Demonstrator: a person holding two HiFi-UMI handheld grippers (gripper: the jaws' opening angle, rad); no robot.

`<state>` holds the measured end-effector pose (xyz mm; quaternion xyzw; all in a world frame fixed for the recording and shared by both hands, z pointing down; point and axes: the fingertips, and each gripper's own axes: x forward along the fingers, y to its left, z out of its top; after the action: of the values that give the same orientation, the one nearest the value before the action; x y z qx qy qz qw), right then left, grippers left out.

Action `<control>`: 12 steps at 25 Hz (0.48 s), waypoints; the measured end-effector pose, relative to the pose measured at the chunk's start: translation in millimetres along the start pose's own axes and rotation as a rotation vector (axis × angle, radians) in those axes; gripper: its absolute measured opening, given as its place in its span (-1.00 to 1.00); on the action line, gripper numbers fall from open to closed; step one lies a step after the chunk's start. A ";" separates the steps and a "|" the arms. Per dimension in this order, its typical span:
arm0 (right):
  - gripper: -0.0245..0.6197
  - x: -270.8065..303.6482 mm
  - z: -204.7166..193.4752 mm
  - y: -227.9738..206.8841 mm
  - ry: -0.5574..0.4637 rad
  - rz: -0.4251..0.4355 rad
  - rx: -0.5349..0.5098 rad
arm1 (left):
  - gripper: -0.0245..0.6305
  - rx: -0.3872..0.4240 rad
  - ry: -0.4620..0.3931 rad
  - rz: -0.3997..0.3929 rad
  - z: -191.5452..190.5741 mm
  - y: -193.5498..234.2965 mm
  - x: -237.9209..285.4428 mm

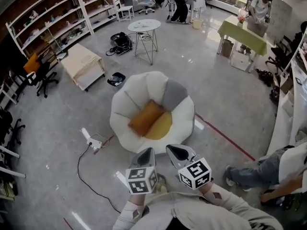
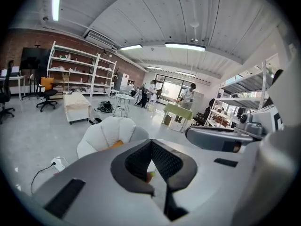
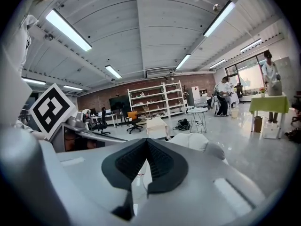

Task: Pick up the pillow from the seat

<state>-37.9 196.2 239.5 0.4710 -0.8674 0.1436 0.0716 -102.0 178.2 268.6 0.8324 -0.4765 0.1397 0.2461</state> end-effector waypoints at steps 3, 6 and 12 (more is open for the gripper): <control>-0.92 20.6 6.4 -6.9 0.005 -0.025 0.006 | -0.90 0.006 0.010 -0.019 11.7 14.3 12.6; -0.92 39.5 11.0 -13.0 0.005 -0.049 0.008 | -0.90 0.008 0.017 -0.039 19.9 28.0 25.2; -0.92 67.5 19.1 -18.7 -0.005 -0.081 0.010 | -0.91 0.005 0.025 -0.063 29.6 49.7 43.6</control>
<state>-58.9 126.7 242.3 0.5062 -0.8472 0.1438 0.0729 -122.9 109.4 277.9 0.8459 -0.4465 0.1434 0.2540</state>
